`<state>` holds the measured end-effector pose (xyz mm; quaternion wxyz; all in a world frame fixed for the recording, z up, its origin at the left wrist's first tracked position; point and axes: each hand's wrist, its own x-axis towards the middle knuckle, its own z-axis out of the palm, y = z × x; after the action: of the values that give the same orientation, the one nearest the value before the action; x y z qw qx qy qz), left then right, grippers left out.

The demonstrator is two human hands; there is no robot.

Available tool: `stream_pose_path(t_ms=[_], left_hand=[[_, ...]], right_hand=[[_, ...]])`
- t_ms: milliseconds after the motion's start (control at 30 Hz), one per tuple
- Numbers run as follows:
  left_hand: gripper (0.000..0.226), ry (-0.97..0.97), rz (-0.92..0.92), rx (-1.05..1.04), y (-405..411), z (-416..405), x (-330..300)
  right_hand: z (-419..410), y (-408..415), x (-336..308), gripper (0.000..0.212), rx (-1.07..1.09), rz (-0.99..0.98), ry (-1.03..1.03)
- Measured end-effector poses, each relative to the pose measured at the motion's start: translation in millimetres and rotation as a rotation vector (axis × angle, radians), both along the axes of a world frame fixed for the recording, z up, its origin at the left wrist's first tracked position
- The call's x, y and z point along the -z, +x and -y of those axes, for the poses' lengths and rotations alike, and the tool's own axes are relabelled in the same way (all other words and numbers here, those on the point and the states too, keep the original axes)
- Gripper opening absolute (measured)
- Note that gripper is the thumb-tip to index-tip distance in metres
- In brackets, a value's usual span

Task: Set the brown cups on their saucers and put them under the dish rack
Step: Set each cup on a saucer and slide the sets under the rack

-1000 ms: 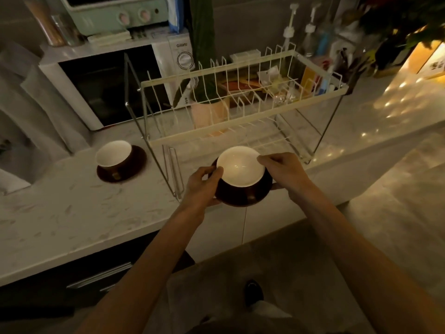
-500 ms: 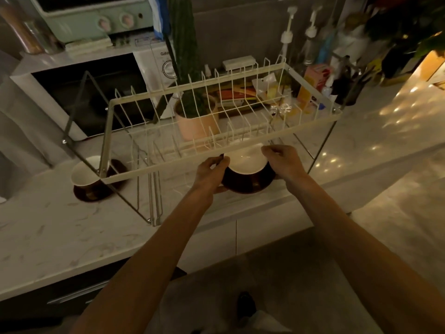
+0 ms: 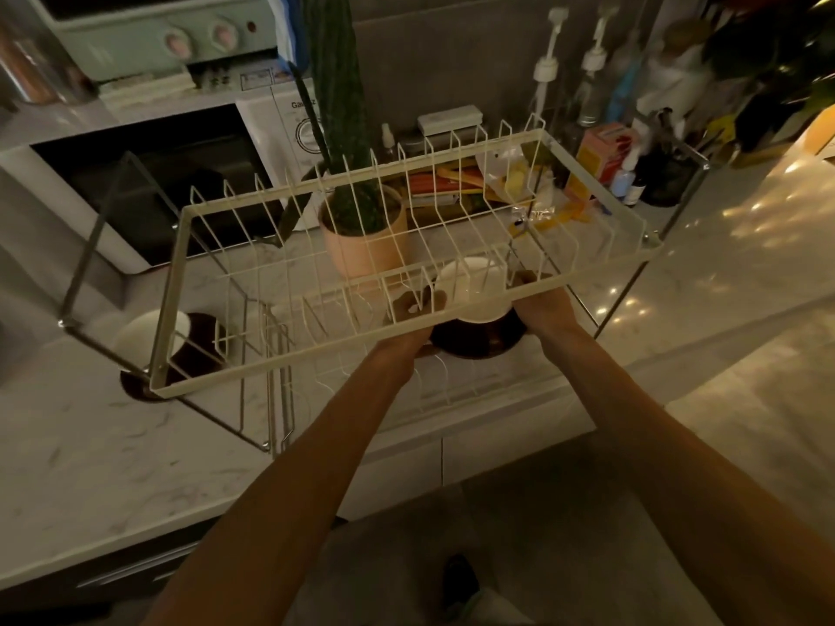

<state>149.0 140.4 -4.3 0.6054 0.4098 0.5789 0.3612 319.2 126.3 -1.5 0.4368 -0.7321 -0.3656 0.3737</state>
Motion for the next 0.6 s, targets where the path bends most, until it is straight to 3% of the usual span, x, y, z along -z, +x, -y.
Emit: stream_pose_path(t_ms=[100,233,600], left_hand=[[0.035,0.011,0.002,0.031,3.9,-5.7,3.3],[0.003,-0.004,0.007,0.046,4.6,-12.5,14.3],[0.016,-0.023,0.047,0.037,11.9,-22.3,18.2]], right_hand=[[-4.0,3.5,2.8,0.025,0.006,-0.006,0.022],[-6.4,8.4,5.9,0.029,-0.031,-0.005,0.059],[-7.2,13.2,4.4,0.02,-0.068,0.03,0.101]])
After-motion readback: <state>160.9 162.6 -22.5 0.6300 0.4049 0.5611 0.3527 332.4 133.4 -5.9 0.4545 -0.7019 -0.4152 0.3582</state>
